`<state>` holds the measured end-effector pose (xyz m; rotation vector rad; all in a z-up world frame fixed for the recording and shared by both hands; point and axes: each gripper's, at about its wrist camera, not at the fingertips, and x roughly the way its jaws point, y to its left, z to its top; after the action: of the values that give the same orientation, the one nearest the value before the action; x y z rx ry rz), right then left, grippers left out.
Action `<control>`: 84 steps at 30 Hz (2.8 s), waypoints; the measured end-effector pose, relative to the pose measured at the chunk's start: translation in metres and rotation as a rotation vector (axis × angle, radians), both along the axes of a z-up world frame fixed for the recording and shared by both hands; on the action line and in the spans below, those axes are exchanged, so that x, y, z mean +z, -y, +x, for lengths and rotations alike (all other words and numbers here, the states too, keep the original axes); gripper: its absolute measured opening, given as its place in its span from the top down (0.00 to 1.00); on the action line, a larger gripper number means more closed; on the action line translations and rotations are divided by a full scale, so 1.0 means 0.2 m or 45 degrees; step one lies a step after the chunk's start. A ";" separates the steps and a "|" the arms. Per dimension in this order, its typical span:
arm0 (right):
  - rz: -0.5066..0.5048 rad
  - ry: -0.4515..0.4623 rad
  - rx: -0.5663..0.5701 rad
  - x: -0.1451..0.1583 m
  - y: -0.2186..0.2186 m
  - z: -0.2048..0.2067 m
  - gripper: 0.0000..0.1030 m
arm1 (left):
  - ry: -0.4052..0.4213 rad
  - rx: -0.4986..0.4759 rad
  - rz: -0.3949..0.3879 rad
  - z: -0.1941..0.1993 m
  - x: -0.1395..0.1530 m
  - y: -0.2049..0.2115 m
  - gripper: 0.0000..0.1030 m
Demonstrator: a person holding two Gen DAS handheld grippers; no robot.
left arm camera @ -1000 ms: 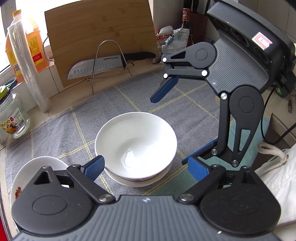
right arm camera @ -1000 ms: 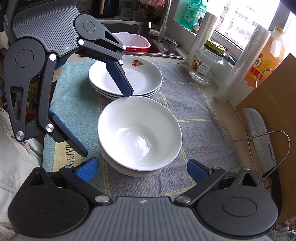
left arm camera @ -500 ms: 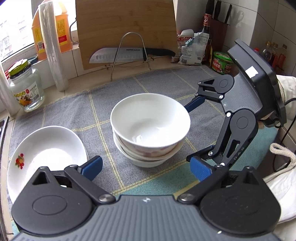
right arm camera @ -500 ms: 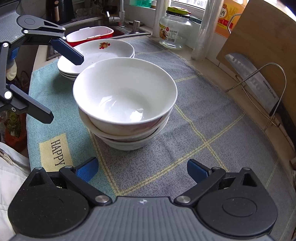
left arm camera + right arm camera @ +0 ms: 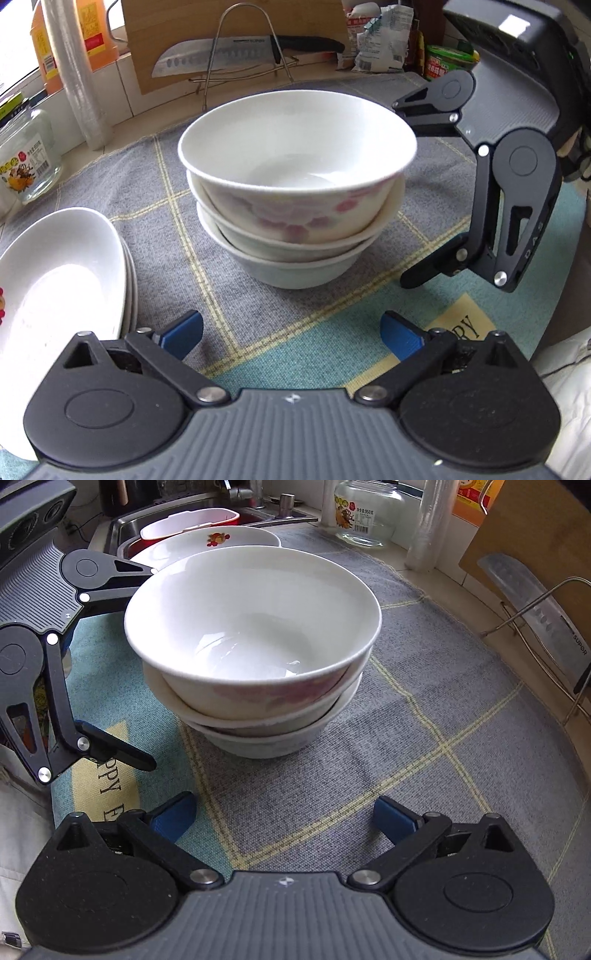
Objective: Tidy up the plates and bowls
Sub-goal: 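Close both tools on opposite sides of the bowl stack's rim, then lift the bowl stack with both tools toward the plate stack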
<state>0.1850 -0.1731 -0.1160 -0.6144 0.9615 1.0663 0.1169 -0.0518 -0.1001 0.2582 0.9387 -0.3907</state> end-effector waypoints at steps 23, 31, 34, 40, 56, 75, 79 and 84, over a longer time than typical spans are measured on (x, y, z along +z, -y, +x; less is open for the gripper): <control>0.032 0.047 0.552 0.03 0.11 0.11 0.00 | -0.021 0.374 -0.004 0.07 -0.01 0.11 0.01; 0.065 0.105 0.678 0.06 -0.01 0.19 0.00 | -0.015 0.255 0.050 0.09 0.05 0.12 0.06; 0.085 0.130 0.694 0.07 -0.04 0.18 0.00 | -0.021 0.160 0.095 0.11 0.07 0.11 0.10; 0.086 0.157 0.704 0.09 -0.10 0.17 0.07 | -0.060 0.019 0.116 0.16 0.08 0.07 0.20; 0.060 0.139 0.625 0.15 -0.14 0.14 0.18 | -0.073 -0.243 0.097 0.24 0.09 0.03 0.25; -0.017 0.104 0.502 0.18 -0.17 0.09 0.18 | -0.100 -0.352 0.061 0.26 0.09 -0.01 0.26; -0.019 0.100 0.506 0.20 -0.17 0.07 0.18 | -0.103 -0.352 0.049 0.23 0.11 -0.01 0.26; -0.027 0.121 0.513 0.26 -0.18 0.02 0.18 | -0.089 -0.338 0.044 0.17 0.18 -0.03 0.26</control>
<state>0.1895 -0.1372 -0.0634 -0.8929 0.7838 1.3694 0.1502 -0.0464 -0.0646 0.4051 0.9834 -0.6309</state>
